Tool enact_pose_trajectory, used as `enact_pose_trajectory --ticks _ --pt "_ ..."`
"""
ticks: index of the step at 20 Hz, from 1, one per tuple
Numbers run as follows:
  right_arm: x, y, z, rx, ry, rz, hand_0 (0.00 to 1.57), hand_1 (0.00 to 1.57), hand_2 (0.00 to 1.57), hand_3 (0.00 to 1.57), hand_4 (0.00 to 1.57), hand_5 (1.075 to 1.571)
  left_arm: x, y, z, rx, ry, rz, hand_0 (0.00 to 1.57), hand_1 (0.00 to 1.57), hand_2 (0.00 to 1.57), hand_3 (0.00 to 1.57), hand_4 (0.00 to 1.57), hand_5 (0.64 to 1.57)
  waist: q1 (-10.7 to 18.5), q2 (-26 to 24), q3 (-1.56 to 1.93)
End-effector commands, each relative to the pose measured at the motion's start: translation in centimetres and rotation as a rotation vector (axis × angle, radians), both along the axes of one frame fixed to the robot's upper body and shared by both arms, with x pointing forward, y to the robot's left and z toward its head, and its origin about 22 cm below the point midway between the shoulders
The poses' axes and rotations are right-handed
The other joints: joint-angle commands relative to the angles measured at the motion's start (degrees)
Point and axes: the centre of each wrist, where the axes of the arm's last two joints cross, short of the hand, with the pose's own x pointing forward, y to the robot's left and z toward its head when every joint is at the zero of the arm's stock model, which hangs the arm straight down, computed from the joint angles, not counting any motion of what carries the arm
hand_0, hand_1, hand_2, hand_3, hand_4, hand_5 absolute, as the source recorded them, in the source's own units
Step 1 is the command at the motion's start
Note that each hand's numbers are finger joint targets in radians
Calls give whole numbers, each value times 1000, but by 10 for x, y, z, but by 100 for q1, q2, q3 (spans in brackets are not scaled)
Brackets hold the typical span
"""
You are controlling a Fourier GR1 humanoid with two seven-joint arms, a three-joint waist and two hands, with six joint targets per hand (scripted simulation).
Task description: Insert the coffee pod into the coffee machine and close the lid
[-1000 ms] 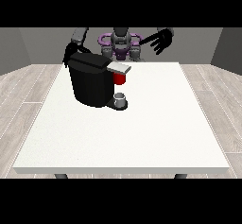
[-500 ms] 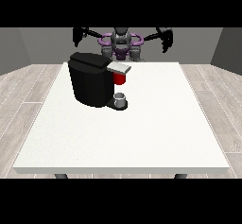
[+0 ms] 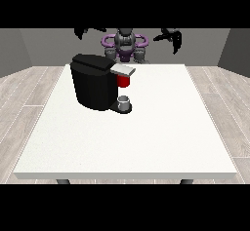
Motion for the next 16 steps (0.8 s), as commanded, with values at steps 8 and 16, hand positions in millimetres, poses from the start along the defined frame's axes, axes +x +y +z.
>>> enact_pose_trajectory --ticks 8,16 --pt "35 -11 19 162 36 -42 0 0 0 0 92 1571 -8 -14 30 -24 -113 -37 0 0 0 0 356 1571 390 682 1" --pt "58 2 33 131 3 -19 0 0 0 0 0 1571 -19 -16 60 -33 -211 -17 0 0 0 0 301 1571 429 1315 0"
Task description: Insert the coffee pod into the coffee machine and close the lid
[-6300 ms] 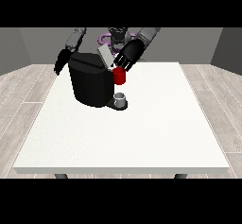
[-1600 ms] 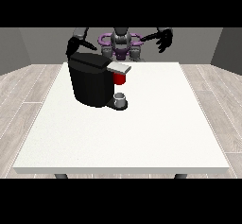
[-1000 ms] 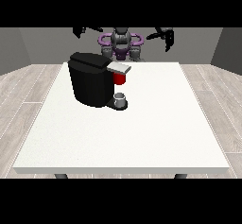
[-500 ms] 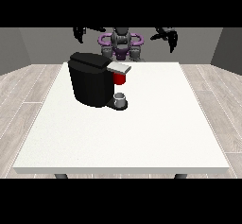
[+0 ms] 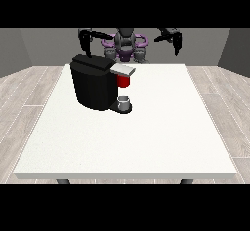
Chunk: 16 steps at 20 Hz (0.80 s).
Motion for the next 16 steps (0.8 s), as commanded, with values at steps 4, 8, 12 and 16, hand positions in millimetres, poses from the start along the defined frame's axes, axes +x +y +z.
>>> enact_pose_trajectory --ticks 4,8,12,16 --pt "20 33 20 -14 10 70 0 0 0 0 0 1571 -11 9 20 -1 -12 65 0 0 0 0 374 1571 -195 228 -2" --pt "20 26 15 -36 -14 139 0 0 0 0 0 1571 -19 20 32 5 -57 78 0 0 0 0 377 1571 -282 363 -1" --pt "31 50 24 -48 -73 170 0 0 0 0 0 1571 -12 11 45 -6 -115 103 0 0 0 0 376 1571 -364 735 -2" --pt "37 41 30 -52 -78 173 0 0 0 0 79 1571 -27 21 44 19 -102 74 0 0 0 0 316 1571 -230 718 -1"
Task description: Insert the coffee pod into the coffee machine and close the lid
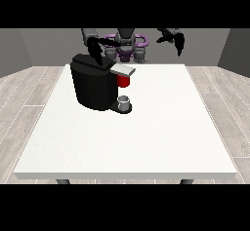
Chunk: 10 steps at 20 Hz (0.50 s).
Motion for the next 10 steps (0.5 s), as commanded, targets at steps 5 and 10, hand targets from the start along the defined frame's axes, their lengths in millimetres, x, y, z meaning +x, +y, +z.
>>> enact_pose_trajectory --ticks 5,10 --pt "5 10 3 -52 -25 60 0 0 0 0 127 1571 -5 2 11 26 5 70 0 0 0 0 347 1571 -153 71 6" --pt "20 21 37 -135 -141 96 0 0 0 0 119 1571 -6 2 8 31 -34 21 0 0 0 0 360 1571 160 428 5"
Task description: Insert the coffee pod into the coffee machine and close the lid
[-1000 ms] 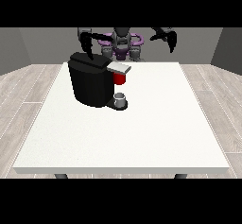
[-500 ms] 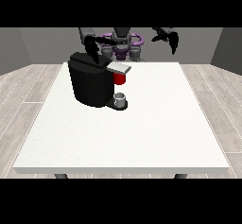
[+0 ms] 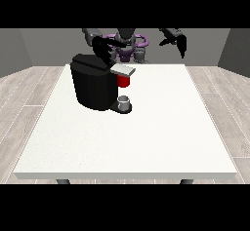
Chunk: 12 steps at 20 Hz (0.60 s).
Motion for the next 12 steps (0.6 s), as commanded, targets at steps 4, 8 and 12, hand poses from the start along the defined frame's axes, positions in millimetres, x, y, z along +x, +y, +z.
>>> enact_pose_trajectory --ticks 4,8,12 --pt "16 27 41 -46 -85 43 0 0 0 0 0 1571 7 -14 14 15 -36 -15 0 0 0 0 380 1571 158 222 1" --pt "13 64 35 -61 -80 70 0 0 0 0 0 1571 7 -5 14 18 -13 -31 0 0 0 0 330 1571 299 209 1" --pt "13 84 60 -161 -136 132 0 0 0 0 102 1571 3 -8 -3 1 -4 -2 0 0 0 0 327 1571 161 117 -1"
